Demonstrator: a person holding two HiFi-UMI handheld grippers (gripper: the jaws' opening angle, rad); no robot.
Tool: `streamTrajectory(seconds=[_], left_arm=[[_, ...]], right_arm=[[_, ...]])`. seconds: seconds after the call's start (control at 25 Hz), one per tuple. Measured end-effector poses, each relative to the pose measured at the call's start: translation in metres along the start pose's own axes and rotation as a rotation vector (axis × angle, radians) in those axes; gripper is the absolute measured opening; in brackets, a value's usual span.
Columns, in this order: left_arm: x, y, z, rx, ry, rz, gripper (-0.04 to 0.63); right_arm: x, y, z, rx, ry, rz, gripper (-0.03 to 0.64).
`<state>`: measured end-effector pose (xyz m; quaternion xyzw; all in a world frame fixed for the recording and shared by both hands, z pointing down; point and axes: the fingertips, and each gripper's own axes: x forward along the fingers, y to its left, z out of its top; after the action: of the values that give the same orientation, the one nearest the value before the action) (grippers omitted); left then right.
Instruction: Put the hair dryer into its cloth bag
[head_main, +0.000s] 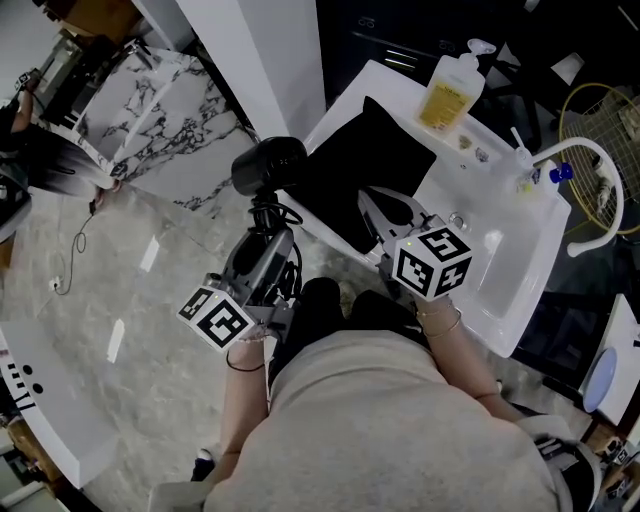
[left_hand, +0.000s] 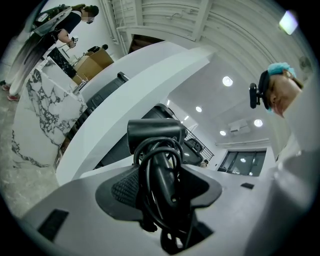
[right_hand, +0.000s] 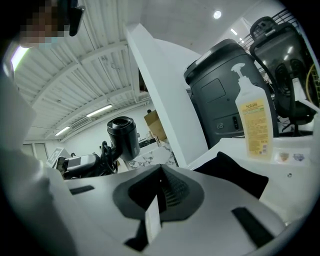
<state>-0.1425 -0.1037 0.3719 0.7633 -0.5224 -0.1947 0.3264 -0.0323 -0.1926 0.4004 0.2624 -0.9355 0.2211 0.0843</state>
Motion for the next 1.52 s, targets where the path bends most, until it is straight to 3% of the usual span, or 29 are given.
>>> streamTrajectory(seconds=[0.24, 0.76, 0.84, 0.96, 1.4, 1.52], left_arm=[[0.009, 0.010, 0.006, 0.016, 0.044, -0.016, 0.244], [0.017, 0.030, 0.020, 0.003, 0.128, -0.062, 0.244], [0.014, 0.033, 0.022, 0.004, 0.138, -0.065, 0.244], [0.011, 0.038, 0.021, -0.003, 0.152, -0.067, 0.244], [-0.006, 0.057, 0.003, -0.035, 0.198, -0.039, 0.244], [-0.011, 0.063, -0.004, -0.041, 0.215, -0.031, 0.244]], right_arm=[[0.003, -0.002, 0.001, 0.037, -0.026, -0.012, -0.002], [0.009, -0.017, -0.004, 0.079, -0.007, -0.170, -0.002], [0.012, -0.015, -0.008, 0.081, 0.013, -0.169, 0.000], [0.017, -0.013, -0.017, 0.085, 0.052, -0.168, 0.059], [0.029, -0.016, -0.062, 0.079, 0.208, -0.167, 0.090], [0.031, -0.019, -0.079, 0.077, 0.271, -0.158, 0.140]])
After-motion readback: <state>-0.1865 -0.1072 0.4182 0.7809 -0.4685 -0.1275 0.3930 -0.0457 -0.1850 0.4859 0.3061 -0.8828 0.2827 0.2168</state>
